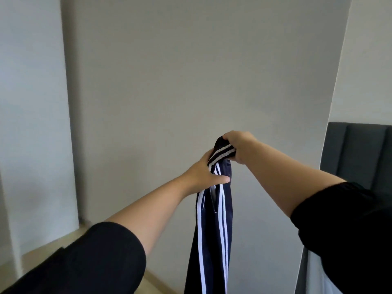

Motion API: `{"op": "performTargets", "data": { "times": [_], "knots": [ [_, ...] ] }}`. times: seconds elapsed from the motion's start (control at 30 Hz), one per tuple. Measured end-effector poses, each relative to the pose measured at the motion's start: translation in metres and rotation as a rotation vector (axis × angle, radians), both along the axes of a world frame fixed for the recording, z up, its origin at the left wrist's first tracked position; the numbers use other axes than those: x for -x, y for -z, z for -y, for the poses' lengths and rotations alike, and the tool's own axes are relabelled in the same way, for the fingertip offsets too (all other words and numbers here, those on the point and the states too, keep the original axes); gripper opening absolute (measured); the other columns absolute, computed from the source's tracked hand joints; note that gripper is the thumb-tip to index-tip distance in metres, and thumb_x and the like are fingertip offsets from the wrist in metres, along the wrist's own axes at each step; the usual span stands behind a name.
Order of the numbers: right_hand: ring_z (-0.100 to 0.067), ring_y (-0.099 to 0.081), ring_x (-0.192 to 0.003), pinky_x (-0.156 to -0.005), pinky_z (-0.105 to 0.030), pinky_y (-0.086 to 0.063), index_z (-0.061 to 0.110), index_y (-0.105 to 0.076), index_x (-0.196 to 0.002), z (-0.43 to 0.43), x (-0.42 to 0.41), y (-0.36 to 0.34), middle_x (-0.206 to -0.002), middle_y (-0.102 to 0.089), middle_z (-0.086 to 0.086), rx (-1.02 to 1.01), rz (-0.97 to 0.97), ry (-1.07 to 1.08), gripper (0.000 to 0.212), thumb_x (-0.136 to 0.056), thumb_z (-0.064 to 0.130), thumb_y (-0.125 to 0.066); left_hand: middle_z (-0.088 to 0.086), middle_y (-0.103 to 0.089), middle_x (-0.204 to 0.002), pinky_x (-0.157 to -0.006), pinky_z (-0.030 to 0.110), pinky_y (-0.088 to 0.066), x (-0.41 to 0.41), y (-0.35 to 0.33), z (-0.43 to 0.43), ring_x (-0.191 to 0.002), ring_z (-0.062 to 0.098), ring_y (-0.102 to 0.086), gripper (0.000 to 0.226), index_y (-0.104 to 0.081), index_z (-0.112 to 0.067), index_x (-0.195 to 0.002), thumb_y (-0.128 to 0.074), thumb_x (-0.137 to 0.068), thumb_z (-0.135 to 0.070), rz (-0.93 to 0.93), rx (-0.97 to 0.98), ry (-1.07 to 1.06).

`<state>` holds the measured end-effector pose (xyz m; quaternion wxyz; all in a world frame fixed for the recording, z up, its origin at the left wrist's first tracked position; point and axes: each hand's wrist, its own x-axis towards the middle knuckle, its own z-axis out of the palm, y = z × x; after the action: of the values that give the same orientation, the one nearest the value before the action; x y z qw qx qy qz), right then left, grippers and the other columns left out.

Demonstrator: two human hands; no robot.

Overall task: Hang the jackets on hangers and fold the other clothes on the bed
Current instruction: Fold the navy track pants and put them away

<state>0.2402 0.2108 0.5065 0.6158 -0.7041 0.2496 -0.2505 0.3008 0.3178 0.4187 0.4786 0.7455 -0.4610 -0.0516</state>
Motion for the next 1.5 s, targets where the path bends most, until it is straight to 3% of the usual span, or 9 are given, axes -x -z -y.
{"op": "performTargets", "data": {
  "times": [0.13,0.23,0.37,0.5,0.63,0.8,1.0,1.27,1.5],
  "knots": [
    [-0.022,-0.053,-0.057,-0.055,-0.031,-0.051,0.007,-0.049,-0.081,0.016,-0.044,0.022,-0.070,-0.050,-0.010,-0.044,-0.057,-0.015,0.009,-0.088,0.004,-0.052,-0.003,-0.054,-0.072,-0.055,0.012,-0.041,-0.037,0.025,0.011,-0.057,0.007,-0.053,0.025,-0.051,-0.026,-0.089,-0.051,-0.081,-0.002,-0.072,-0.042,-0.119],
    [-0.022,-0.054,-0.057,-0.050,-0.027,-0.049,0.009,-0.047,-0.077,0.025,-0.079,0.044,-0.070,-0.052,-0.009,-0.085,-0.091,-0.012,0.013,-0.085,0.006,-0.056,-0.003,-0.037,-0.060,-0.048,0.017,-0.029,-0.073,0.046,0.022,-0.053,0.011,-0.034,0.031,-0.038,-0.020,-0.065,-0.043,-0.082,0.005,-0.109,-0.099,-0.184],
    [-0.026,-0.056,-0.074,-0.081,-0.040,-0.053,0.010,-0.046,-0.072,0.032,-0.118,0.069,-0.075,-0.052,-0.010,-0.127,-0.124,0.039,0.009,-0.078,0.008,-0.053,-0.002,-0.036,-0.058,-0.042,0.014,-0.027,-0.108,0.065,0.032,-0.050,0.012,-0.033,0.026,-0.042,-0.017,-0.069,-0.042,-0.081,0.006,-0.157,-0.166,-0.205],
    [-0.024,-0.050,-0.073,-0.070,-0.033,-0.047,0.015,-0.045,-0.071,0.028,-0.134,0.085,-0.069,-0.047,-0.005,-0.121,-0.129,0.033,0.006,-0.073,0.011,-0.050,-0.004,-0.040,-0.056,-0.052,0.022,-0.032,-0.118,0.096,0.033,-0.050,0.014,-0.038,0.017,-0.043,-0.017,-0.068,-0.046,-0.085,-0.016,-0.159,-0.274,-0.346],
    [-0.022,-0.050,-0.072,-0.068,-0.032,-0.044,0.015,-0.046,-0.075,0.025,-0.115,0.099,-0.070,-0.048,-0.003,-0.194,-0.037,0.042,0.005,-0.075,0.015,-0.051,0.012,-0.065,-0.102,-0.071,0.033,-0.047,-0.091,0.142,0.010,-0.073,0.026,-0.060,0.068,-0.059,-0.008,-0.103,-0.029,-0.090,-0.068,-0.432,-0.685,-0.514],
    [-0.023,-0.049,-0.075,-0.069,-0.032,-0.045,0.013,-0.048,-0.082,0.037,-0.036,0.101,-0.081,-0.049,-0.005,-0.247,-0.008,0.025,0.010,-0.073,0.015,-0.051,0.024,-0.044,-0.142,-0.101,0.049,-0.035,-0.009,0.184,0.017,-0.130,0.039,-0.043,0.059,-0.033,0.006,-0.143,-0.016,-0.102,-0.034,-1.558,0.240,-0.028],
    [-0.025,-0.056,-0.069,-0.062,-0.026,-0.048,0.011,-0.058,-0.091,0.085,0.088,0.100,-0.083,-0.056,-0.007,-0.247,0.013,0.071,0.018,-0.076,0.011,-0.049,0.026,-0.037,-0.145,-0.109,0.056,-0.029,0.086,0.159,0.063,-0.133,0.043,-0.037,0.052,-0.035,0.001,-0.142,-0.030,-0.099,-0.027,-1.808,1.319,0.032],
    [-0.021,-0.054,-0.056,-0.053,-0.025,-0.048,0.009,-0.052,-0.087,0.164,0.238,0.151,-0.071,-0.053,-0.008,-0.223,-0.060,0.293,0.012,-0.081,0.000,-0.048,0.013,-0.072,-0.095,-0.085,0.033,-0.054,0.179,0.166,0.105,-0.096,0.027,-0.066,0.028,-0.062,-0.006,-0.109,-0.045,-0.097,-0.024,-1.751,1.171,0.006],
    [-0.020,-0.040,-0.056,-0.049,-0.027,-0.034,0.004,-0.046,-0.082,0.230,0.350,0.225,-0.068,-0.042,-0.007,0.089,-0.466,0.575,0.003,-0.085,0.004,-0.046,0.016,-0.066,-0.113,-0.079,0.036,-0.058,0.273,0.234,0.168,-0.103,0.030,-0.063,0.032,-0.057,-0.002,-0.121,-0.040,-0.094,0.000,-1.786,0.721,0.120]
  ]
}}
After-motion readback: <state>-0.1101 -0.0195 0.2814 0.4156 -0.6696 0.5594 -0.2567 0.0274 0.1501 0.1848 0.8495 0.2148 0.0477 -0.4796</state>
